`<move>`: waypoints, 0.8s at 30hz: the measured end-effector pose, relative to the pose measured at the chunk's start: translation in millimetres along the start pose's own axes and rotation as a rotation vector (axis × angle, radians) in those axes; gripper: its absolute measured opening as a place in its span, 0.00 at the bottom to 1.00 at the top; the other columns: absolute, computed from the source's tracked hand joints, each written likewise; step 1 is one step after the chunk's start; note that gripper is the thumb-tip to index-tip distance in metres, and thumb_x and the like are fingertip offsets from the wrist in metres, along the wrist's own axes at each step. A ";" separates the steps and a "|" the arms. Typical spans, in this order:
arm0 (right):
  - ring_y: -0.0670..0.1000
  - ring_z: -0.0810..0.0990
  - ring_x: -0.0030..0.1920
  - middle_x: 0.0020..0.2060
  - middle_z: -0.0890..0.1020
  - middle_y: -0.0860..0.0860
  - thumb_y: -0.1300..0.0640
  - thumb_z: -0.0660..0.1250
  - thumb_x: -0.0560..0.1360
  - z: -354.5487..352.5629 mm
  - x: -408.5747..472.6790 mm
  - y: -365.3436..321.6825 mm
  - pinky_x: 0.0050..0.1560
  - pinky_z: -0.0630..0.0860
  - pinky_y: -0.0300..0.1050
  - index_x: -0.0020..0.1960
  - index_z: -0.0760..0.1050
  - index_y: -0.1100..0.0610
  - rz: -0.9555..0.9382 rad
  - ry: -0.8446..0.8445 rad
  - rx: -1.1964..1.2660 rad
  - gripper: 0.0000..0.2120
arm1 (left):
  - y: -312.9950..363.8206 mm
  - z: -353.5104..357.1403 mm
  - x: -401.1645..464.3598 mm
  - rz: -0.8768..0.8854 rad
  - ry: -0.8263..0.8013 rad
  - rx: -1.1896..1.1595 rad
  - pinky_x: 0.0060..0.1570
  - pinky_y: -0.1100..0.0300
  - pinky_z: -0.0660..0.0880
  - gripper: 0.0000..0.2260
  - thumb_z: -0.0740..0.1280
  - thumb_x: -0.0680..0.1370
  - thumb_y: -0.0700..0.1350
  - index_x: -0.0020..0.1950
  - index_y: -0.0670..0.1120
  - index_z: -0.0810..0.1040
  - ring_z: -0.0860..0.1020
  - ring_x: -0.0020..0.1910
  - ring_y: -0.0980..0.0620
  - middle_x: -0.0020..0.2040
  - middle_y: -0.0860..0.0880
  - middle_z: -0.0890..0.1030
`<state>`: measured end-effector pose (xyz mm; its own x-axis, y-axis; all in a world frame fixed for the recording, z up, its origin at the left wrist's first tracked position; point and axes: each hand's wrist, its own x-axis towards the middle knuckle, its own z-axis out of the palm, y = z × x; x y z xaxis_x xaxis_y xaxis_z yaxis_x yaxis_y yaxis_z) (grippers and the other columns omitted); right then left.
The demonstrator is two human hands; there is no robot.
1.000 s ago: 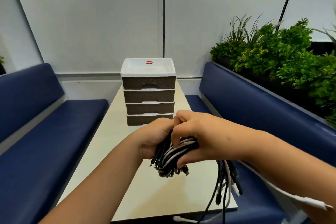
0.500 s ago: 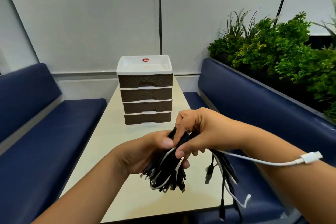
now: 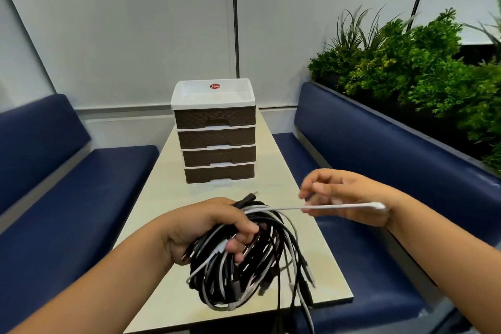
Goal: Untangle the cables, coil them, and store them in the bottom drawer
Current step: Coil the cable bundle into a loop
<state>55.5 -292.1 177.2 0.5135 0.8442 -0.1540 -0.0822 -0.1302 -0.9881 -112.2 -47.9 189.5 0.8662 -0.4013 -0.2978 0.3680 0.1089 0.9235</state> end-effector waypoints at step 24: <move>0.47 0.79 0.34 0.34 0.80 0.50 0.65 0.67 0.70 107.7 -26.2 -32.6 0.34 0.77 0.49 0.45 0.71 0.48 -0.288 0.491 -0.711 0.13 | 43.1 23.8 6.0 0.130 -0.183 0.339 0.46 0.51 0.78 0.06 0.67 0.70 0.36 0.45 0.38 0.73 0.77 0.28 0.52 0.29 0.45 0.76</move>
<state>-47.3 -253.9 213.7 0.7524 0.5981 0.2759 0.5675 -0.3762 -0.7324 -99.2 -67.3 233.3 0.8127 -0.5622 -0.1532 0.1001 -0.1244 0.9872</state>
